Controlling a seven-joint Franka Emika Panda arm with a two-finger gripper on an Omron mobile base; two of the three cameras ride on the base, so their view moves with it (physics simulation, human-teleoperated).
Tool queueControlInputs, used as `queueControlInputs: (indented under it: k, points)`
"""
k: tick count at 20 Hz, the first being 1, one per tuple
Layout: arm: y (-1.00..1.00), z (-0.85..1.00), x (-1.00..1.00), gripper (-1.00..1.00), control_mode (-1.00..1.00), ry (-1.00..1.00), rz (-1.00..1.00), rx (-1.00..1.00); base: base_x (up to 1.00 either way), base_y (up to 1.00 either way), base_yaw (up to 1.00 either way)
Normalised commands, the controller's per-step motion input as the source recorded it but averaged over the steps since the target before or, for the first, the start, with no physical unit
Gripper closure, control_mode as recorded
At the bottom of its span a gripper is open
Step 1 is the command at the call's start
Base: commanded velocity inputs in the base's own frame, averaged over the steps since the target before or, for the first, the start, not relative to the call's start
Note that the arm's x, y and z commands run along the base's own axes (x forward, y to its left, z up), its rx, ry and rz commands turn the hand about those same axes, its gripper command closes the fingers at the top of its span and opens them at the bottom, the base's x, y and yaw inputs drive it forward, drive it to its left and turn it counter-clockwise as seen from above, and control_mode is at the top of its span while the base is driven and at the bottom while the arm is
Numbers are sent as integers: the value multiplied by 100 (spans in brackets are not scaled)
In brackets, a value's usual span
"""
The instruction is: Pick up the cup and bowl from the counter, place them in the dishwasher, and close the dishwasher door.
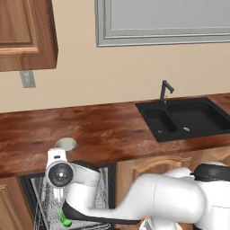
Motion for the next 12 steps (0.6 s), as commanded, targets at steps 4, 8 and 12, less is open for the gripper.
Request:
queueControlInputs:
  k: [4, 8, 12]
  points:
    - [-39, 4, 14, -100, -100, -1, 0, 0, 0, 0, 0]
    - [-14, 0, 40, -100, -100, 0, 0, 0, 0, 0, 0]
    - [0, 0, 44, -100, -100, 0, 0, 0, 0, 0, 0]
